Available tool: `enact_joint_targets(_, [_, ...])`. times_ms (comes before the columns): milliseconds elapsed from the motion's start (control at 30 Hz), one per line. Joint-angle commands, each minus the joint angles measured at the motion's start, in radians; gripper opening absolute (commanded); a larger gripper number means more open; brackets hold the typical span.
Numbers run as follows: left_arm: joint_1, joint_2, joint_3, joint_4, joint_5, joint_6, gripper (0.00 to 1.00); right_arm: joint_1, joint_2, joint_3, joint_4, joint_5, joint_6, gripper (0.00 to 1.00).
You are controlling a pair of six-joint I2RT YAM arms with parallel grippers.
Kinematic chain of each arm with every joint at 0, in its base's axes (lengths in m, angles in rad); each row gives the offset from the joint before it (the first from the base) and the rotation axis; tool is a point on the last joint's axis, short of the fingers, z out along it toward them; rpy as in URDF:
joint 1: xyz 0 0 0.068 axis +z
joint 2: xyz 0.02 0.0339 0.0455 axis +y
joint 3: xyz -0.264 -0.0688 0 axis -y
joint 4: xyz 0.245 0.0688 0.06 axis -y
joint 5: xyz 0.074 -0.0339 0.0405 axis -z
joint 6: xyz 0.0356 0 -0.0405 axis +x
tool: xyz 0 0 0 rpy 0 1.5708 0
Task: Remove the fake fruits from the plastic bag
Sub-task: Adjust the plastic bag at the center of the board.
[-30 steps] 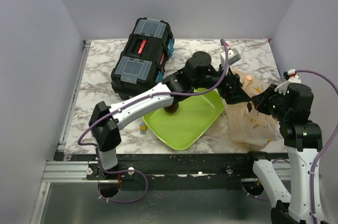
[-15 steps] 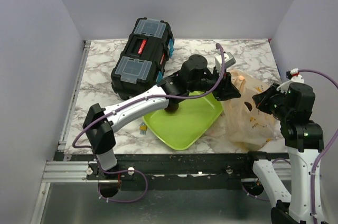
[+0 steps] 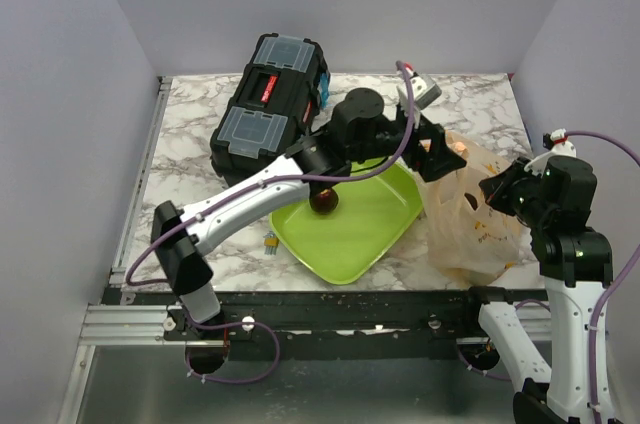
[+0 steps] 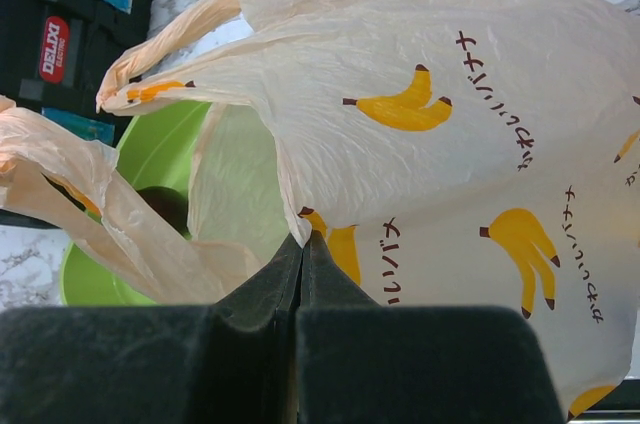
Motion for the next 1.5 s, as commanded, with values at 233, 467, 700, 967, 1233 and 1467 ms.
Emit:
enact_joint_targets(233, [0.000,0.236,0.311,-0.204,0.063,0.009,0.77,0.001,0.004,0.049,0.005,0.010,0.010,0.01])
enact_joint_targets(467, [-0.005,0.119,0.160,-0.163,0.119,0.005,0.19,0.002,0.005,0.034,0.024,0.011,0.020,0.01])
enact_joint_targets(700, [-0.082,-0.103,-0.163,0.003,0.058,0.048,0.00,0.000,-0.001,0.016,0.066,0.062,0.082,0.01])
enact_joint_targets(967, [-0.277,-0.238,-0.526,0.195,-0.171,0.254,0.00,0.002,-0.066,-0.037,0.046,0.081,0.210,0.01])
enact_joint_targets(1233, [-0.381,-0.013,-0.493,0.203,-0.143,0.223,0.00,0.001,-0.199,-0.120,0.050,0.085,0.260,0.01])
enact_joint_targets(1467, [-0.372,-0.025,-0.434,0.115,-0.168,0.216,0.30,0.001,-0.174,-0.121,0.042,0.070,0.211,0.01])
